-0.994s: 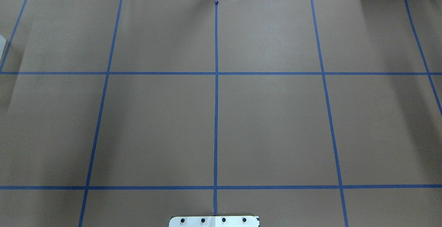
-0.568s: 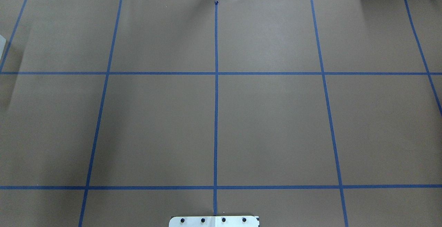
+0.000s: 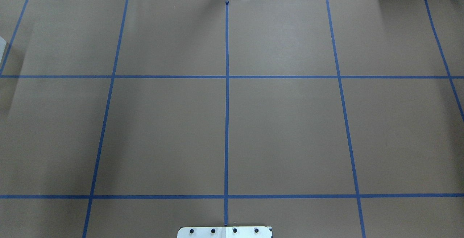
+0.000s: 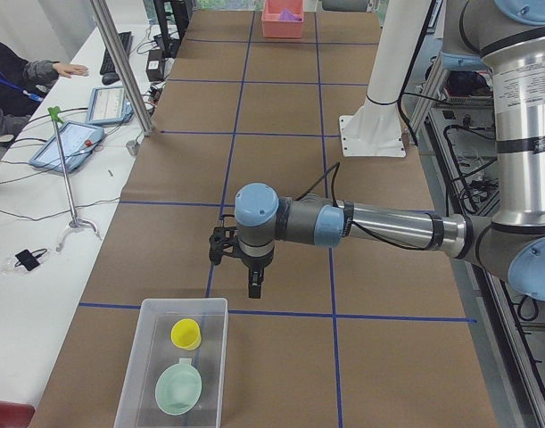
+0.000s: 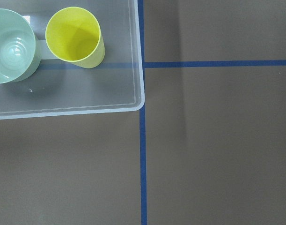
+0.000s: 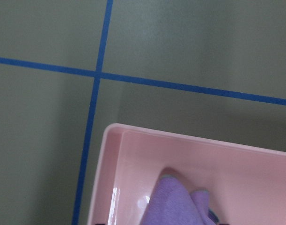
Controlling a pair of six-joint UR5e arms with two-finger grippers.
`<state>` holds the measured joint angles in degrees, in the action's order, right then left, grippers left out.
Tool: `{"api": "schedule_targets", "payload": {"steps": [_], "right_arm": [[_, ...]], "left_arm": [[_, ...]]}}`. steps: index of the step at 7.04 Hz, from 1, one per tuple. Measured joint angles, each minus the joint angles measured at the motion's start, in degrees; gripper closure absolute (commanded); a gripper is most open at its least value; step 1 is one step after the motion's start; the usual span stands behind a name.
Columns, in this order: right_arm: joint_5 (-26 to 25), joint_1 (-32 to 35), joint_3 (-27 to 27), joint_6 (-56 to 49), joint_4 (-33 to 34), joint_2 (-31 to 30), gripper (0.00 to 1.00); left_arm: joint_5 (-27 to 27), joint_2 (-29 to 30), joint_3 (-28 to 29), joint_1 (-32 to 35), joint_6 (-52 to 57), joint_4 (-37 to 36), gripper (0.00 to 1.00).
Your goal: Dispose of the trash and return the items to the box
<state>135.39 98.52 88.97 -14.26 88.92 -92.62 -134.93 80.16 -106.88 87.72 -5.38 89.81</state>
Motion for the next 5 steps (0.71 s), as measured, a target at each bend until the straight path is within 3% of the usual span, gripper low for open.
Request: {"api": "schedule_targets", "payload": {"steps": [3, 5], "right_arm": [[0.2, -10.0, 9.6, 21.0, -0.1, 1.0, 0.0], [-1.4, -12.3, 11.7, 24.7, -0.4, 0.0, 0.0]], "left_arm": [[-0.2, -0.4, 0.4, 0.0, 0.0, -0.3, 0.01], [0.1, -0.7, 0.6, 0.0, 0.0, -0.1, 0.01]]}}
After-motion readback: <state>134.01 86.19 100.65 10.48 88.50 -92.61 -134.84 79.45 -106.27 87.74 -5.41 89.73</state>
